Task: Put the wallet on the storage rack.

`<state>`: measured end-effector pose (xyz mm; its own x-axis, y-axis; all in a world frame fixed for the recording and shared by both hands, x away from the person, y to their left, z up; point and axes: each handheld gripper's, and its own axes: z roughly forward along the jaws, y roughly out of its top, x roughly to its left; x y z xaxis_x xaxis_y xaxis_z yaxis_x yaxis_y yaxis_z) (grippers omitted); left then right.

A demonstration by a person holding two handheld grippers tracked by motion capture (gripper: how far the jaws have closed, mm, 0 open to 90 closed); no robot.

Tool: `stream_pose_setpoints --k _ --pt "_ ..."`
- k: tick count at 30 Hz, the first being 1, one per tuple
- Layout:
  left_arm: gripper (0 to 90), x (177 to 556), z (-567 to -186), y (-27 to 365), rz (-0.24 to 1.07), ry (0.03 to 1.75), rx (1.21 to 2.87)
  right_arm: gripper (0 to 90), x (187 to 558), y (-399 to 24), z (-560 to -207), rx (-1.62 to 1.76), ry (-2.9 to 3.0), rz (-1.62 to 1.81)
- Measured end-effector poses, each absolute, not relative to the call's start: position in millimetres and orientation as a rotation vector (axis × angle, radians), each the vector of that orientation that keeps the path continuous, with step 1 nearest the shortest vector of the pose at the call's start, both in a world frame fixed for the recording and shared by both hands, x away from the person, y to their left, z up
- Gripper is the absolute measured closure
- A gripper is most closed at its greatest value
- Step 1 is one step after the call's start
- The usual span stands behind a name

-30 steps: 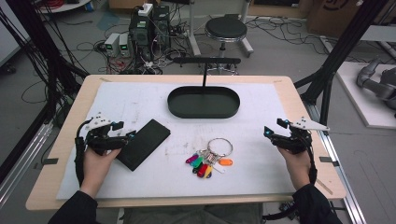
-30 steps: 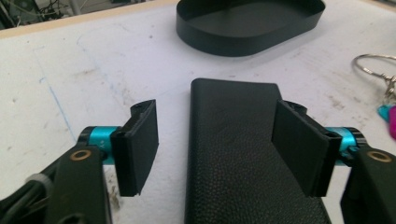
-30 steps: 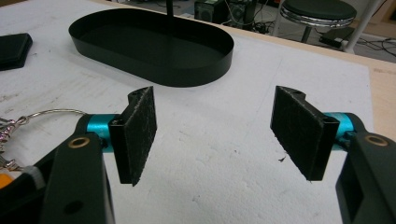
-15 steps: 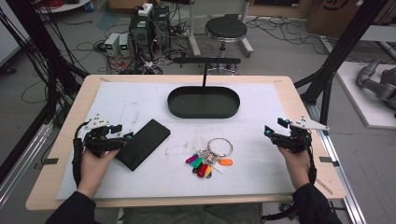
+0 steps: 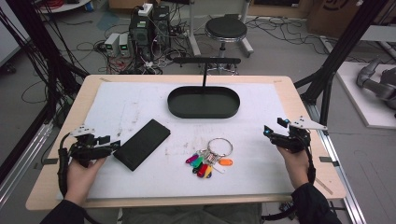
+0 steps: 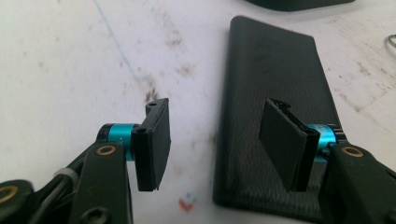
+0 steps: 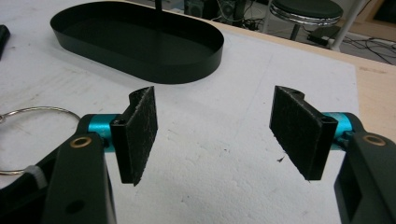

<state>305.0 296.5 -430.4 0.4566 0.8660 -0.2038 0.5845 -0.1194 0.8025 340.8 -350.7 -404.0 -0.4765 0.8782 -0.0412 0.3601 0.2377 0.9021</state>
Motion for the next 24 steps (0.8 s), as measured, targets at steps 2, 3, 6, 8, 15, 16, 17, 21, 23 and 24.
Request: stream_pose_setpoints --k 2,3,6,8,15,16,17,21,23,24 --pt "44.6 302.1 -433.7 298.6 0.381 1.246 1.801 32.8 341.9 -348.7 -404.5 1.117 1.958 1.189" --pt "45.6 301.5 -436.3 300.0 0.348 1.251 1.797 32.9 342.1 -347.8 -404.5 1.115 1.956 1.187" --pt "46.9 302.2 -438.9 298.4 0.328 1.266 1.807 33.2 342.6 -346.0 -404.6 1.106 1.958 1.182" --pt "46.9 303.4 -442.9 295.5 0.296 1.288 1.831 33.1 343.4 -344.0 -404.2 1.097 1.966 1.186" --pt "46.8 302.6 -451.1 301.0 0.177 1.385 1.707 32.6 344.4 -342.2 -403.2 1.090 1.978 1.183" --pt "46.8 302.2 -451.5 301.1 0.177 1.383 1.703 32.7 344.1 -341.8 -403.2 1.087 1.981 1.184" --pt "46.8 301.9 -451.4 300.6 0.178 1.385 1.702 32.7 344.1 -341.8 -403.2 1.087 1.981 1.184" --pt "48.2 301.2 -451.5 296.6 0.154 1.365 1.716 32.7 343.7 -341.7 -402.8 1.076 1.979 1.187" --pt "58.3 302.2 -453.2 296.3 0.084 1.350 1.698 32.7 343.2 -341.2 -402.7 1.084 1.982 1.190" --pt "60.4 301.9 -454.0 296.3 0.085 1.345 1.692 32.9 343.4 -341.1 -402.6 1.075 1.982 1.190"
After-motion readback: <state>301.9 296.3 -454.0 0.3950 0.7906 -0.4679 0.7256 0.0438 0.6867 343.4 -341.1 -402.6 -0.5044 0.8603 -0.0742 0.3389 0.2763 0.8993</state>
